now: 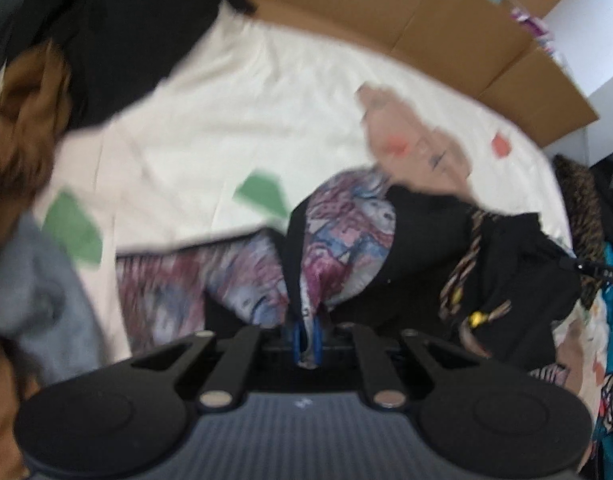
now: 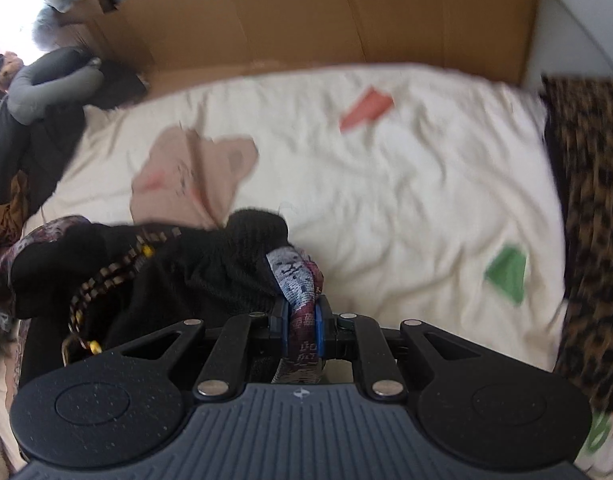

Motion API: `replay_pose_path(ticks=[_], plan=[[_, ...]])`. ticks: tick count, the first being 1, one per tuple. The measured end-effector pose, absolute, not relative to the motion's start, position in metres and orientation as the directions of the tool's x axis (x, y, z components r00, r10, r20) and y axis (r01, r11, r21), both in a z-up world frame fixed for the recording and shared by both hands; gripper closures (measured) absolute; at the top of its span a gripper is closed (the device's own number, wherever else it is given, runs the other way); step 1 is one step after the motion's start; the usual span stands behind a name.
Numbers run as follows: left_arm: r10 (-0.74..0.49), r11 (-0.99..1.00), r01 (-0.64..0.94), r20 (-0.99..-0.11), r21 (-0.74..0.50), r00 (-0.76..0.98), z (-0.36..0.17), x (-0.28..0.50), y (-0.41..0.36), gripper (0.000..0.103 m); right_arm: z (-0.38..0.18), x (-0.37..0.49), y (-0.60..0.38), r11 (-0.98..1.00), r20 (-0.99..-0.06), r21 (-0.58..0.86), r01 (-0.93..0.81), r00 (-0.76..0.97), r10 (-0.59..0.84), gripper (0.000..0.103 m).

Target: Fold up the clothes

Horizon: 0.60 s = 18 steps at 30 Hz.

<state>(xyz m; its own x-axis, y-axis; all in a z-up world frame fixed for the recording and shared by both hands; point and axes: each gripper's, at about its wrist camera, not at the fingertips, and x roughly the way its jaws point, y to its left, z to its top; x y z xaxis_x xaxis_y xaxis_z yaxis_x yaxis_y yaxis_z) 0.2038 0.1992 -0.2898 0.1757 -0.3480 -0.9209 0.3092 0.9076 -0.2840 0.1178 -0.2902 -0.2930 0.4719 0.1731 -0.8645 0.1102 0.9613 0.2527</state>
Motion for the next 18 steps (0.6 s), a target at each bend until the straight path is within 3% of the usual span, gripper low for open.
replay_pose_path(ticks=[13,18], plan=[[-0.265,0.936,0.249,-0.964,-0.250,0.027,-0.343,0.140,0.232,0.096,-0.321,0.075,-0.279,0.960,-0.903,0.259,0.106,0.380,0.202,0.090],[-0.273,0.929,0.259,-0.962,-0.264,-0.002,-0.338,0.138,0.233,0.088,-0.325,0.070,-0.286,0.947,-0.901,0.293,0.134,0.369,0.227,0.083]])
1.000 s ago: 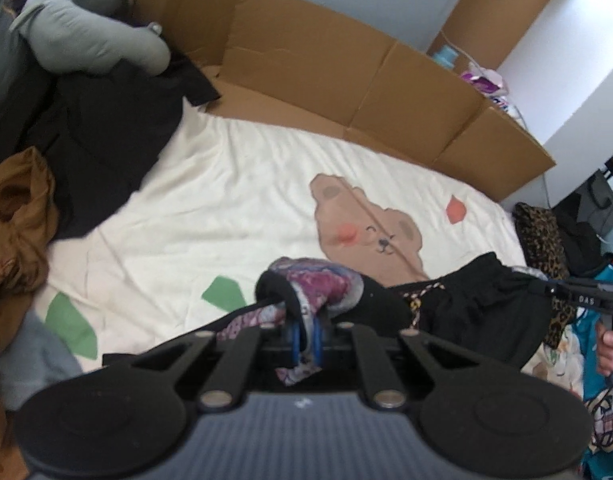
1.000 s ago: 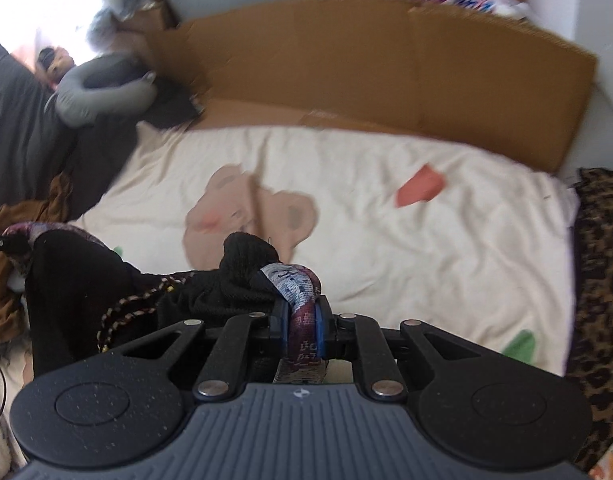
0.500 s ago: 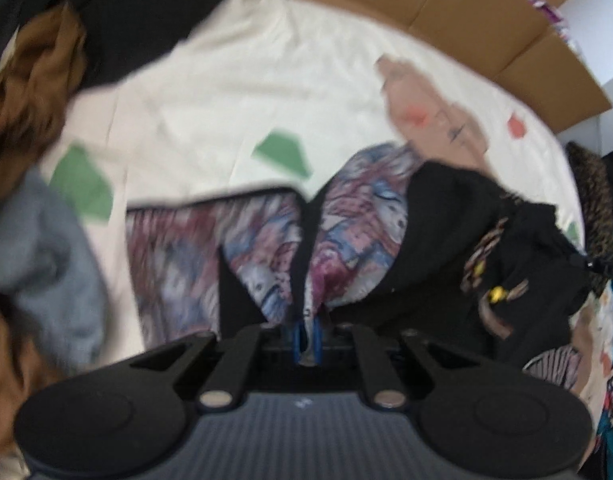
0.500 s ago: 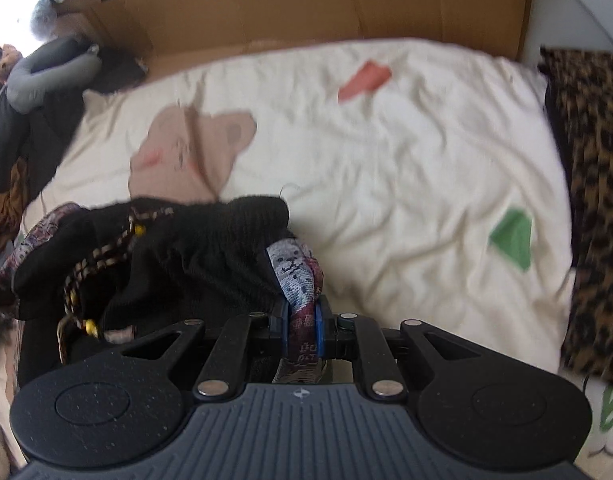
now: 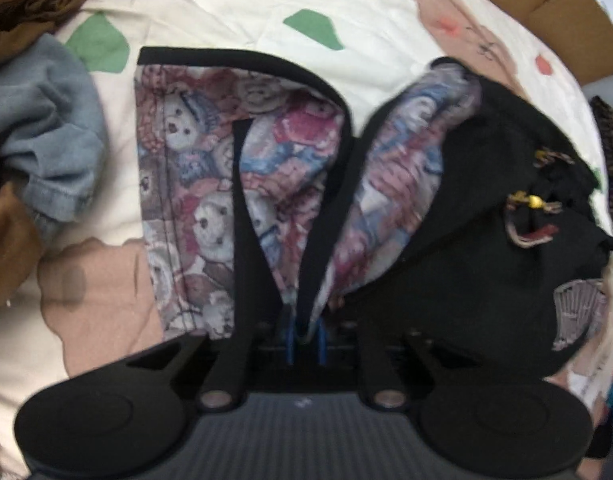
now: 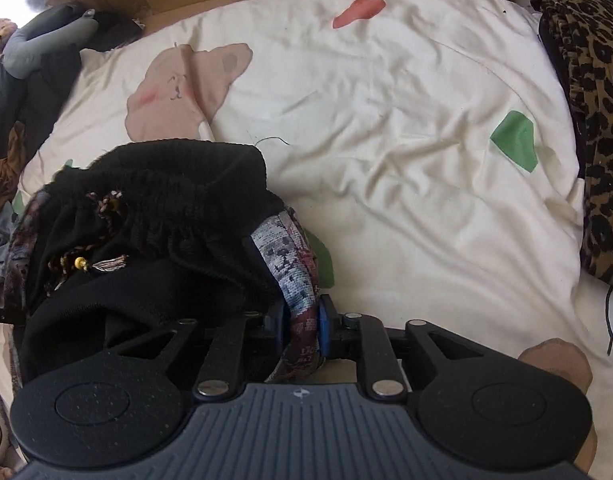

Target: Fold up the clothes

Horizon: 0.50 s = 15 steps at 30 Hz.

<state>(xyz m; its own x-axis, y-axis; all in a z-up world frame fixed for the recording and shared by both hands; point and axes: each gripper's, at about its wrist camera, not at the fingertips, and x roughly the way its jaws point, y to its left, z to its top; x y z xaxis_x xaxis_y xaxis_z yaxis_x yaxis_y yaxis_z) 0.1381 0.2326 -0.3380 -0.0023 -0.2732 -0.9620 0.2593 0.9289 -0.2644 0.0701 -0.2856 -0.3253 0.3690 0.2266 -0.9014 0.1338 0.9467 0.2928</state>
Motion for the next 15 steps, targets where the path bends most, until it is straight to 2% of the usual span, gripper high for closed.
replay_pose_path(ticks=[2,4,10,15], plan=[[-0.275,0.920,0.293,-0.961,-0.259,0.013,-0.322,0.142,0.235,0.087,-0.320,0.070,-0.291,0.935,-0.889,0.323,0.146,0.386,0.247,0.080],[-0.279,0.914,0.317,-0.959,-0.254,0.037,-0.306,0.149,0.237,0.083,-0.314,0.070,-0.296,0.927,-0.876,0.344,0.151,0.408,0.259,0.070],[-0.322,0.898,0.359,-0.937,-0.256,0.137,-0.263,0.180,0.225,0.082,-0.296,0.082,-0.306,0.914,-0.848,0.371,0.163,0.461,0.262,0.067],[-0.337,0.899,0.358,-0.919,-0.250,0.203,-0.262,0.212,0.198,0.082,-0.292,0.100,-0.316,0.920,-0.840,0.347,0.183,0.497,0.218,0.067]])
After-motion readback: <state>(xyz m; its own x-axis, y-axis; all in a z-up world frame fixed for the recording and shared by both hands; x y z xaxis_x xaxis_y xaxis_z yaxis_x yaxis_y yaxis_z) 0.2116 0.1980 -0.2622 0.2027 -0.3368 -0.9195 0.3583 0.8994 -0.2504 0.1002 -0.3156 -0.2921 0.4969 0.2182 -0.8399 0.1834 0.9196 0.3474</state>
